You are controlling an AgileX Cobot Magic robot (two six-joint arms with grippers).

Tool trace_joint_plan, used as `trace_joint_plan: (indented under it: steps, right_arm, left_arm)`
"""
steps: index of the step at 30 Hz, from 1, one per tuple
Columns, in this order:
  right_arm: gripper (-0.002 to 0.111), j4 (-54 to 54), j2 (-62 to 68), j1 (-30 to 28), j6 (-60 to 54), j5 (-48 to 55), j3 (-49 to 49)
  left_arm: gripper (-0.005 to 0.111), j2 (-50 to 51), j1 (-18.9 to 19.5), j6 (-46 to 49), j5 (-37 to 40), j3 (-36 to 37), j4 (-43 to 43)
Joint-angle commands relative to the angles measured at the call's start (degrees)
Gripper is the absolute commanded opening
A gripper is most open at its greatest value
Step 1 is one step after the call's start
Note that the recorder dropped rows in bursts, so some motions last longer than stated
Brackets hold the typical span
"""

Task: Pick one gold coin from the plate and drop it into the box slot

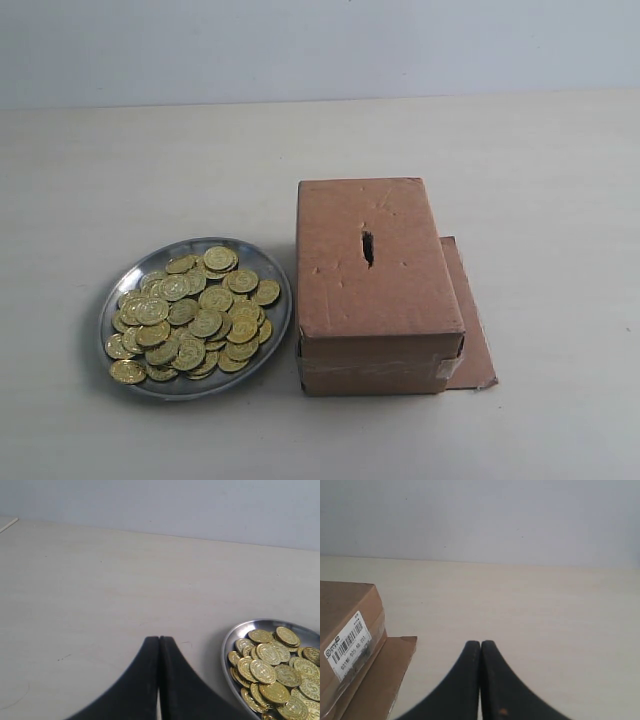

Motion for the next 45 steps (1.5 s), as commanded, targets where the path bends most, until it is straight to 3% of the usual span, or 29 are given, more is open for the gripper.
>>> trace_joint_plan:
  steps: [1,45]
  right_arm:
    - [0.000,0.0,-0.3,-0.5,-0.1,-0.4,0.3]
    - [0.000,0.0,-0.3,-2.3,-0.1,-0.6,0.3]
  left_arm:
    - [0.000,-0.3,0.1,-0.1,-0.7,0.2,-0.5]
    - [0.000,-0.3,0.1,-0.1,-0.7,0.2,-0.5]
